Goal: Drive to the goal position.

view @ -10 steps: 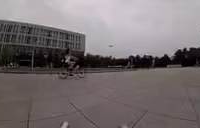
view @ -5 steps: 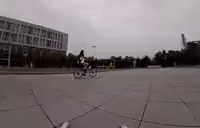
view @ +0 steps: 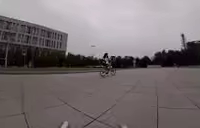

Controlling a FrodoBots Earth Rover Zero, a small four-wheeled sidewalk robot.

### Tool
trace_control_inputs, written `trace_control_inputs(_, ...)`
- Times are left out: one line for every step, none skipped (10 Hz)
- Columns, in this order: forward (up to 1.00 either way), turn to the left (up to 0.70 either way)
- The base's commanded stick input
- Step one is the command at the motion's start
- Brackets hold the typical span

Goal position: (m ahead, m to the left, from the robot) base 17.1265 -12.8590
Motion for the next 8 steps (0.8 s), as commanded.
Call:
trace_control_inputs(0.7,0.0)
trace_control_inputs(0.7,0.0)
trace_control_inputs(0.7,0.0)
trace_control_inputs(0.7,0.0)
trace_control_inputs(0.7,0.0)
trace_control_inputs(0.7,0.0)
trace_control_inputs(0.7,0.0)
trace_control_inputs(0.7,0.0)
